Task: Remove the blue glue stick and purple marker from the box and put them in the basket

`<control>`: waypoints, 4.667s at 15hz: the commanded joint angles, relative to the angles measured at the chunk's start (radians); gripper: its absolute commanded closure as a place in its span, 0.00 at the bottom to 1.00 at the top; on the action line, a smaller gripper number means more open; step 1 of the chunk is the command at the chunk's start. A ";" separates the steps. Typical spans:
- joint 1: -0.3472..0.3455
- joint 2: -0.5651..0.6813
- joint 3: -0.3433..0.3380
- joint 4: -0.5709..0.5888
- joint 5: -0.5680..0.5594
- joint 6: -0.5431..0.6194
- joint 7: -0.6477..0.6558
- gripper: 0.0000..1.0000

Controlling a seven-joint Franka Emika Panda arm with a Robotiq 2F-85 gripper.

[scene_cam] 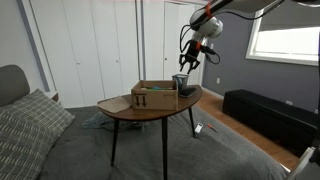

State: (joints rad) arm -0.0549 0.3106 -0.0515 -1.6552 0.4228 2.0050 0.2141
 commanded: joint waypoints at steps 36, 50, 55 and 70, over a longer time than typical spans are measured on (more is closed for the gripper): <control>0.202 -0.006 0.214 0.086 -0.081 -0.185 -0.394 0.00; 0.284 0.193 0.248 0.232 -0.267 -0.050 -0.374 0.33; 0.304 0.231 0.247 0.261 -0.289 -0.009 -0.376 0.41; 0.335 0.283 0.248 0.300 -0.341 0.006 -0.370 0.99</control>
State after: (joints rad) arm 0.2709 0.5753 0.1963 -1.3920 0.1225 2.0308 -0.1768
